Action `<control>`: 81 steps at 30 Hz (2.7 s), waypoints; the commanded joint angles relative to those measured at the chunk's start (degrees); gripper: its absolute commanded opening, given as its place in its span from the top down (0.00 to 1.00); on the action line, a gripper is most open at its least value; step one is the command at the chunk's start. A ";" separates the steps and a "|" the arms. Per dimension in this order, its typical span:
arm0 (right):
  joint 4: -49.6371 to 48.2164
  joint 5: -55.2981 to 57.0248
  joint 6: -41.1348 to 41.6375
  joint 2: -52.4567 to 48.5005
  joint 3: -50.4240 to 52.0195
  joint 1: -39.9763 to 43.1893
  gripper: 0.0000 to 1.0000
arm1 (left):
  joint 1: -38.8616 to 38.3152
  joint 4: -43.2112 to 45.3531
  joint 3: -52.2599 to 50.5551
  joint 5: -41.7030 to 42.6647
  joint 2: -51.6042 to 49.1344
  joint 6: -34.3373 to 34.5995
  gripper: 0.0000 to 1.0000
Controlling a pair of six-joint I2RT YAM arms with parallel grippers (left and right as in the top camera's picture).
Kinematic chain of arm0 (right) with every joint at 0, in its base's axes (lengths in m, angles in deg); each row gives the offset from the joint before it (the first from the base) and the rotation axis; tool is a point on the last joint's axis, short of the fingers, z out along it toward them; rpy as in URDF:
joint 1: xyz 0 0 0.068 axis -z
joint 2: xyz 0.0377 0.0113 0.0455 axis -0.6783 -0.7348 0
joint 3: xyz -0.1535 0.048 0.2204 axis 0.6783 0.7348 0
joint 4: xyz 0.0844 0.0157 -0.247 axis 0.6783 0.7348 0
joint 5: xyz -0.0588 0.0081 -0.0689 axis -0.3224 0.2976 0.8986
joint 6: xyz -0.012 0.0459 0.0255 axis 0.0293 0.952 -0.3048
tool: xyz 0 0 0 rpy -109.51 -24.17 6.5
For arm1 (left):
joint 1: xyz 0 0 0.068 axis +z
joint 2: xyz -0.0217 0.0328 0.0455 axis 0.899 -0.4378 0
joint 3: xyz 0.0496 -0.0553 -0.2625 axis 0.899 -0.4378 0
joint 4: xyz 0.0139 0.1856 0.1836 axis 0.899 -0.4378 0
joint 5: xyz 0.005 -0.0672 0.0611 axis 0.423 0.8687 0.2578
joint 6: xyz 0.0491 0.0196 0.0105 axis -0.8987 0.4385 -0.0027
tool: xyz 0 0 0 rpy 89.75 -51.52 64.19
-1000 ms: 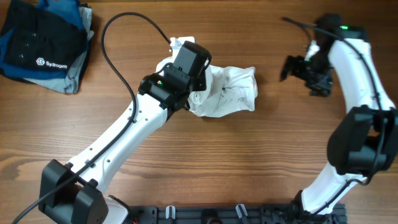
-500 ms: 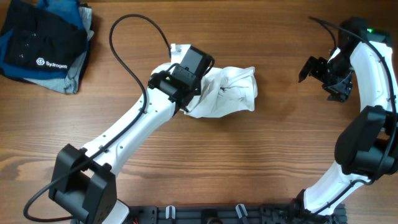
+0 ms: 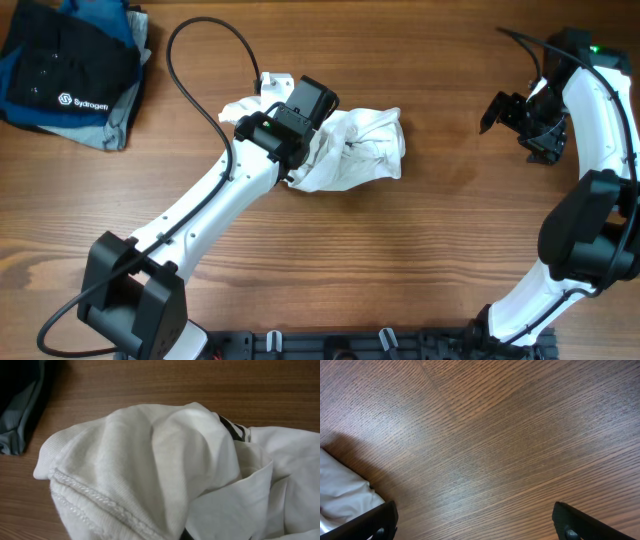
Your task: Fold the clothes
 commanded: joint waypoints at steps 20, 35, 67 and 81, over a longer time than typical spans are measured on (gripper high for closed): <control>0.26 0.74 0.98 0.76 -0.90 0.13 0.00 | 5.77 -10.27 1.42 -3.06 0.11 3.69 0.96; 0.24 0.81 0.79 0.76 -0.90 0.09 0.00 | -6.73 3.30 2.56 -7.56 0.13 3.69 0.96; -0.17 0.28 0.59 0.76 -0.90 0.09 0.00 | -14.34 17.88 2.56 12.98 -14.67 -1.03 0.20; 0.04 -0.72 -0.48 0.76 -0.90 0.07 0.00 | -20.94 19.80 9.84 9.99 -14.67 -6.69 0.30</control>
